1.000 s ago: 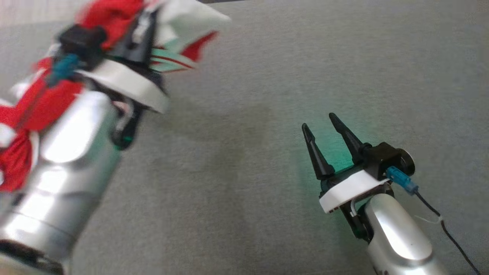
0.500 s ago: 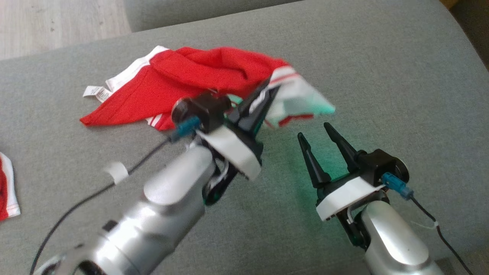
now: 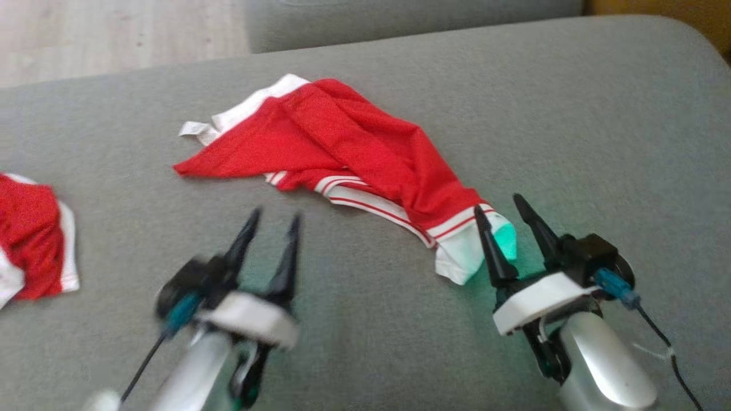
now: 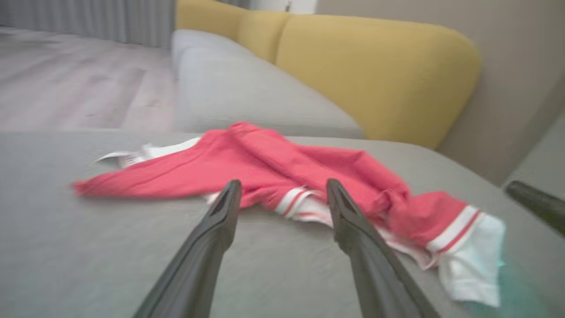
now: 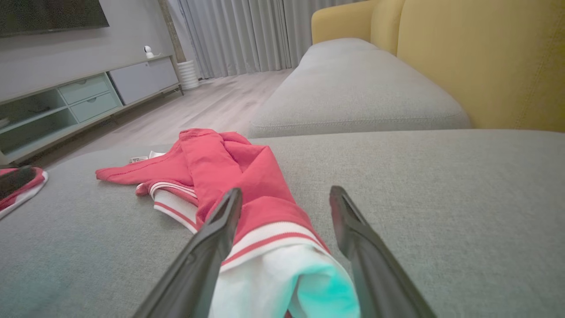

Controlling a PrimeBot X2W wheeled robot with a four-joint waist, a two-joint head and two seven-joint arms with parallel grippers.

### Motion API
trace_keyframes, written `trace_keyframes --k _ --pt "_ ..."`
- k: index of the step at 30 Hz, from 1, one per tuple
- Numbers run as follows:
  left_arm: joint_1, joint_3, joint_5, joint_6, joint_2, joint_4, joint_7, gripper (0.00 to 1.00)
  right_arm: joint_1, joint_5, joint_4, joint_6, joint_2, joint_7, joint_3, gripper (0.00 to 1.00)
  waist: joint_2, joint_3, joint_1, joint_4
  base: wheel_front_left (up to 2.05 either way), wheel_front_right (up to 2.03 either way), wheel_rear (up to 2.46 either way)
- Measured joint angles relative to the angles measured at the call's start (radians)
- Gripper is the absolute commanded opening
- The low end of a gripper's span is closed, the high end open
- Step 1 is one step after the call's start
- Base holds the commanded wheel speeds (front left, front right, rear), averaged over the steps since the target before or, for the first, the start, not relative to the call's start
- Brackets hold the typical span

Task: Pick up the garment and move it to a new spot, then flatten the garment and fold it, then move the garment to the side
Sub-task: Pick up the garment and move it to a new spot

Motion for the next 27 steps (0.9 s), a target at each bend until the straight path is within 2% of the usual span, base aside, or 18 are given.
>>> trace_keyframes --k 3,9,11,15,20,27 --pt "0.127 0.123 0.071 0.022 0.016 -0.037 0.0 1.0 0.025 -0.008 0.0 0.0 0.002 0.001 -0.037 1.0 0.0 -0.015 -0.0001 0.03 0.0 0.0 0.0" --pt "0.293 0.317 0.182 0.011 0.006 -0.118 0.0 1.0 0.068 -0.03 0.005 0.0 0.008 0.001 -0.129 1.0 0.0 -0.061 -0.0001 0.071 0.0 0.0 0.0" --pt "0.36 0.409 0.227 0.002 -0.016 -0.152 0.0 1.0 0.098 -0.045 0.016 0.0 0.008 0.001 -0.164 1.0 0.0 -0.087 -0.0001 0.081 0.0 0.0 0.0" --pt "0.435 0.523 0.247 -0.005 -0.062 -0.193 0.0 1.0 0.135 -0.054 0.027 0.0 0.011 0.001 -0.194 1.0 0.0 -0.115 -0.0002 0.084 0.0 0.0 0.0" --pt "0.471 0.56 0.286 -0.032 -0.082 -0.207 0.0 1.0 0.169 -0.061 0.034 0.0 0.013 0.001 -0.208 1.0 0.0 -0.131 -0.0001 0.092 0.0 0.0 0.0" --pt "0.477 0.56 0.292 -0.042 -0.083 -0.196 0.0 1.0 0.171 -0.062 0.049 0.0 0.015 0.001 -0.208 1.0 0.0 -0.131 0.0 0.091 0.0 0.0 0.0"
